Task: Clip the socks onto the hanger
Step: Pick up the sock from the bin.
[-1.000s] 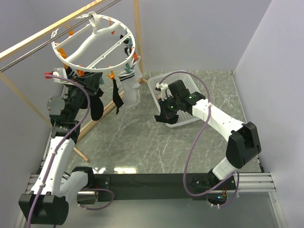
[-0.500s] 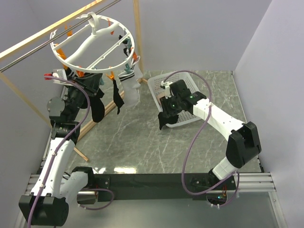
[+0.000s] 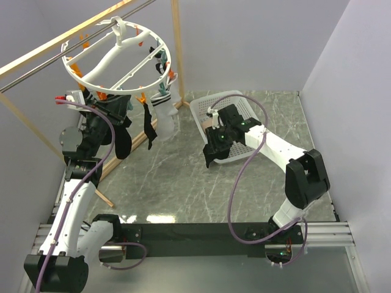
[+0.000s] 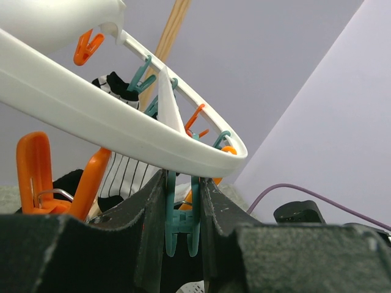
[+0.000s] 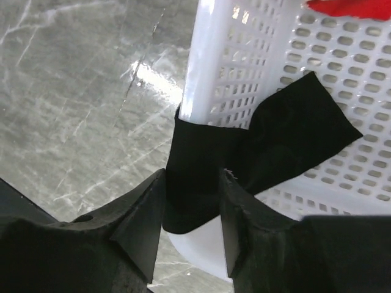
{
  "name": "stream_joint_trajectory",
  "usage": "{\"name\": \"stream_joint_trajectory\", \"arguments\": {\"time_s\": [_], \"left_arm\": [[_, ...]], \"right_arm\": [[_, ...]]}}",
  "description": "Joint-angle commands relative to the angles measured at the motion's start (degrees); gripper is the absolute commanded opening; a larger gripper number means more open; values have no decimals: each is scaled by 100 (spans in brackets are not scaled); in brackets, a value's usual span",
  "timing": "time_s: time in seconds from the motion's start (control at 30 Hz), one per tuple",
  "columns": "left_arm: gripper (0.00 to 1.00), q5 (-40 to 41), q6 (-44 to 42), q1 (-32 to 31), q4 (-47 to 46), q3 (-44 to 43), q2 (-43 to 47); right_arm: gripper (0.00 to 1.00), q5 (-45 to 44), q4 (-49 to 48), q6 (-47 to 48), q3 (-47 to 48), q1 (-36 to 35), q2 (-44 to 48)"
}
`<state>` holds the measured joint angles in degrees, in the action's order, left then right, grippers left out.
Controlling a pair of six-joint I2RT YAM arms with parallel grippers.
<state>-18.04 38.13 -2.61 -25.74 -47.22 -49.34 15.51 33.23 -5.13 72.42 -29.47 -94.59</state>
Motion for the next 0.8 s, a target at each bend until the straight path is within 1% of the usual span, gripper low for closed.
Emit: {"name": "stream_joint_trajectory", "arguments": {"time_s": [0.0,0.03,0.1,0.13,0.2,0.23,0.53,0.63,0.7,0.77], "left_arm": [[7,73,-86,-20,-160,2,39],[7,82,-78,-20,-168,11,39],[7,99,-86,-20,-186,20,47],[7,91,-69,-20,-186,37,39],[7,99,-60,-20,-204,29,30],[7,91,-60,-20,-212,29,39],[7,90,-7,-20,-274,64,65],[7,117,-16,-20,-257,73,109],[7,125,-16,-20,-248,82,144],[7,134,-25,-20,-221,82,153]], "right_arm": [[44,50,-142,-24,97,-15,-42],[35,5,-133,-24,97,-15,-86],[24,-48,-63,-6,131,-6,-139],[13,-48,-54,3,167,-14,-156],[3,-48,-89,-15,158,-6,-130],[0,-48,-98,-32,149,3,-87],[0,339,-115,-164,185,196,80],[0,155,-98,-190,158,231,81],[0,-152,-80,-260,149,240,89],[0,-197,-54,-270,158,293,107]]}}
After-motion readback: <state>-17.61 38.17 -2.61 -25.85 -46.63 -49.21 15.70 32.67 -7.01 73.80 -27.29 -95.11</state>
